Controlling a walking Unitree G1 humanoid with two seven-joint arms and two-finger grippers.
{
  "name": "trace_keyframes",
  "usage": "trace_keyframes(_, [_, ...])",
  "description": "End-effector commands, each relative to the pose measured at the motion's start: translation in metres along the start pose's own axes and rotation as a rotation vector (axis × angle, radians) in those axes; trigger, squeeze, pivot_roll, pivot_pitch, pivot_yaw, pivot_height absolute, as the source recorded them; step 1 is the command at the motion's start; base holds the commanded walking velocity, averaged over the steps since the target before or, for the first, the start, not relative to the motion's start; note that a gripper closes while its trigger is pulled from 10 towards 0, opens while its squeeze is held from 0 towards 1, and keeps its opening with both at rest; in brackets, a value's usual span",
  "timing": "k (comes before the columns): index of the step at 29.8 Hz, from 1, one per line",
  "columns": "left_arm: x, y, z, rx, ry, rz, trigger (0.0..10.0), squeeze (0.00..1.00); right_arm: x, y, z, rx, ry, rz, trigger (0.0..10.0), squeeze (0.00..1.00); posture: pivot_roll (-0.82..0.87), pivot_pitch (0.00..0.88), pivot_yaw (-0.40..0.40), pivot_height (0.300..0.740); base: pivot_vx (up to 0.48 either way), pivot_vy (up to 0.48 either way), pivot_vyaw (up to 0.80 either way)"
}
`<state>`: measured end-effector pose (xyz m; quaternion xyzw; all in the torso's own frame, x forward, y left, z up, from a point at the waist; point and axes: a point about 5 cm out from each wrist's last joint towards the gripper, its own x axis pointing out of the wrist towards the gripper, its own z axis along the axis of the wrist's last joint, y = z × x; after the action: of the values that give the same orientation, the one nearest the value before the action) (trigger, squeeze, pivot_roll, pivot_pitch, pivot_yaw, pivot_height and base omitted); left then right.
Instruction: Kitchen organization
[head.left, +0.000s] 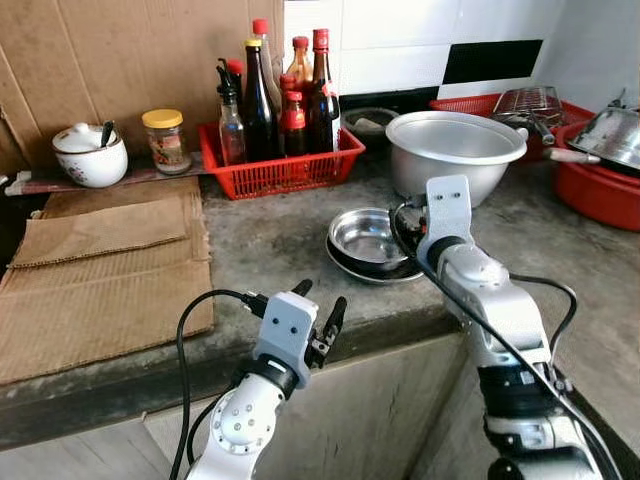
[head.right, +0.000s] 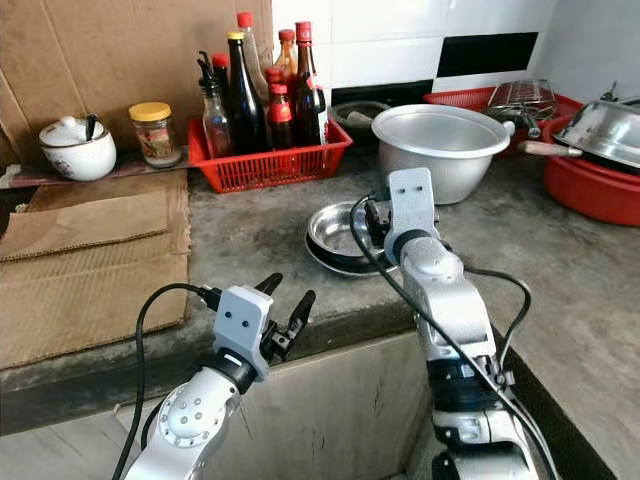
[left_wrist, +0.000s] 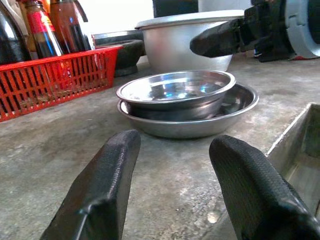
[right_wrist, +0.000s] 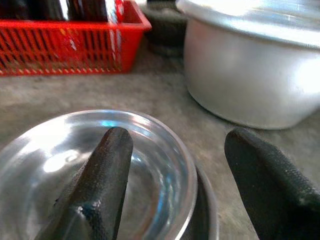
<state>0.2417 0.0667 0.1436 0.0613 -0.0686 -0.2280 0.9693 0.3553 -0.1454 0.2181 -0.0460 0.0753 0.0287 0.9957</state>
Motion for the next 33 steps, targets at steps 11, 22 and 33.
trace_keyframes(11, [0.000,-0.002,0.003,0.003,-0.010,0.003,10.0,0.00,0.008,0.002,0.005,0.122,0.217,0.084,10.0,0.00,0.01,0.000,-0.046,0.740,0.000,0.000,0.00])
trace_keyframes(22, [0.000,0.000,0.003,0.009,-0.010,0.009,10.0,0.00,0.010,0.007,0.008,0.092,0.259,0.126,10.0,0.00,0.02,0.000,-0.052,0.740,0.000,0.000,0.00])
trace_keyframes(33, [0.000,-0.001,0.001,0.015,-0.007,0.008,10.0,0.00,0.010,0.010,0.007,0.123,0.298,0.167,10.0,0.00,0.02,0.000,-0.052,0.740,0.000,0.000,0.00])
